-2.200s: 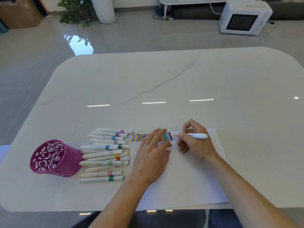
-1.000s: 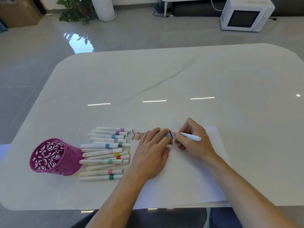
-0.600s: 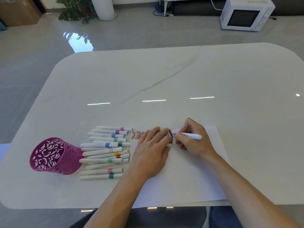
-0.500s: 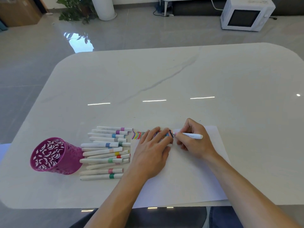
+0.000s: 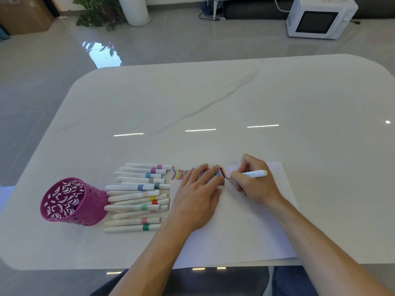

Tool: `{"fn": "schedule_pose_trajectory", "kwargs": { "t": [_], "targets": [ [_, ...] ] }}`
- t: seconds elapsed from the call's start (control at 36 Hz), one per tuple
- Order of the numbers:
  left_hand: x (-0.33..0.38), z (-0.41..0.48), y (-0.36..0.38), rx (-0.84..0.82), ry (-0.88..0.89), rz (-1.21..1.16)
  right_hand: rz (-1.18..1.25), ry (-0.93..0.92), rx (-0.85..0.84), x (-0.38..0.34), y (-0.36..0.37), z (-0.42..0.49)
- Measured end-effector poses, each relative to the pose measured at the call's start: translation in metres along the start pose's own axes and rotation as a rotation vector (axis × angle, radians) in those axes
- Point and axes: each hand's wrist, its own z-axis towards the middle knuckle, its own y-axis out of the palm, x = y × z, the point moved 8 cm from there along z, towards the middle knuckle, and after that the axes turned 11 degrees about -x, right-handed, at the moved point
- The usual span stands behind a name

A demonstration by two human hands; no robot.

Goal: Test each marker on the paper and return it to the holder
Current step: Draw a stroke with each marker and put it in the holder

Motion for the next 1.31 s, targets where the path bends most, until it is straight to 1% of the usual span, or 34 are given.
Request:
{"fn": "schedule_pose_trajectory", "kwargs": {
  "t": [0.42, 0.61, 0.72, 0.83, 0.94, 1.11, 1.31],
  "targets": [
    [0.001, 0.0, 0.0, 0.014, 0.002, -0.032, -0.015, 0.008, -0.012, -0.001, -0.001, -0.002],
    [0.003, -0.001, 0.002, 0.032, 0.007, -0.093, 0.174, -0.036, -0.014, -0.012, -0.003, -0.007],
    [0.004, -0.002, -0.002, 0.06, 0.033, -0.123, 0.165, -0.067, 0.003, -0.021, -0.005, -0.013],
    [0.006, -0.005, -0.011, 0.11, 0.066, -0.141, 0.175, -0.085, 0.069, -0.029, -0.015, -0.019],
    [0.004, -0.008, -0.019, 0.146, 0.009, -0.259, 0.221, -0.091, 0.1, -0.039, -0.02, -0.031],
    [0.0, -0.018, -0.033, 0.296, -0.065, -0.432, 0.348, -0.092, 0.077, -0.044, -0.012, -0.052],
    [-0.003, -0.029, -0.027, 0.211, -0.189, -0.727, 0.418, -0.151, 0.081, -0.058, -0.004, -0.067]
  ]
}}
